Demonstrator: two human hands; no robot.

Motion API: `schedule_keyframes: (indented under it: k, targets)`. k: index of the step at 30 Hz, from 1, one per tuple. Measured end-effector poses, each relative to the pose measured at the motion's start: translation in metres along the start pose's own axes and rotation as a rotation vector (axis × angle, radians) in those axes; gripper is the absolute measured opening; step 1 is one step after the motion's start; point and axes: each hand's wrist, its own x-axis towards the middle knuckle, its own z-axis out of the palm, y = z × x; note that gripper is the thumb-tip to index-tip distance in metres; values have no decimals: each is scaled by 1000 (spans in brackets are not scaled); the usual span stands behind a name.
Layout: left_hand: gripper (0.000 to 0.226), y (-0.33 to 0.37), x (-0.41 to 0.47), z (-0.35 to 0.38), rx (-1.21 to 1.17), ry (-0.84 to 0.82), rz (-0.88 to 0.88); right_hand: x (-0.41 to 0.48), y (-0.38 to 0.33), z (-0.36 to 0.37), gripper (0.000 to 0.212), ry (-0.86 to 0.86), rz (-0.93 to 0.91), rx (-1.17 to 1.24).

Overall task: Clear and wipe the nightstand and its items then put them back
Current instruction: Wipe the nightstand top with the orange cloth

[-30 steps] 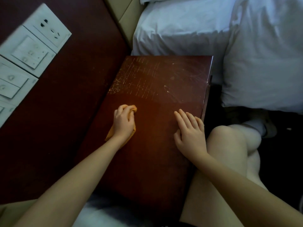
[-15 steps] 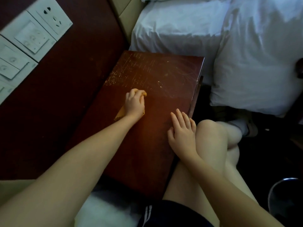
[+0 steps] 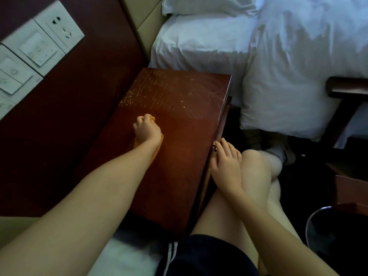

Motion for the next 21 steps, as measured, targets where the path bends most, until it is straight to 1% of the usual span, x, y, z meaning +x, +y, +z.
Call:
schedule_keyframes:
  k: [2,5,7,10,13,15,16,17,19,20,21]
  targets:
    - [26,20,-3,7,-21,-38,73,-3,2,-1,44,5,-11,5]
    - [25,40,-23,17,-12,-105,302,-4,3,-2,46,-3,-64,-19]
    - [26,39,-43,21,-9,-110,413,-6,1,-1,48,-35,-94,-42]
    - [28,28,-66,18,-47,-137,530,-10,0,0,50,-86,-153,-69]
    - [27,18,-77,6,-77,-263,595,-13,2,-1,48,-83,-179,-64]
    - [23,20,-77,-7,-160,-374,533,-17,5,-1,45,-49,-166,-39]
    - [20,23,-75,-15,-254,-429,453,-20,5,-1,42,-27,-159,-17]
    - [17,28,-74,-24,-392,-472,338,-22,4,-1,38,-10,-157,17]
    - [13,36,-77,-39,-712,-526,50,-24,-5,-4,25,-4,-161,124]
    - [12,40,-79,-45,-845,-546,-88,-26,-13,-6,21,-10,-165,192]
    - [13,44,-83,-50,-946,-566,-204,-27,-21,-7,20,-55,-165,290]
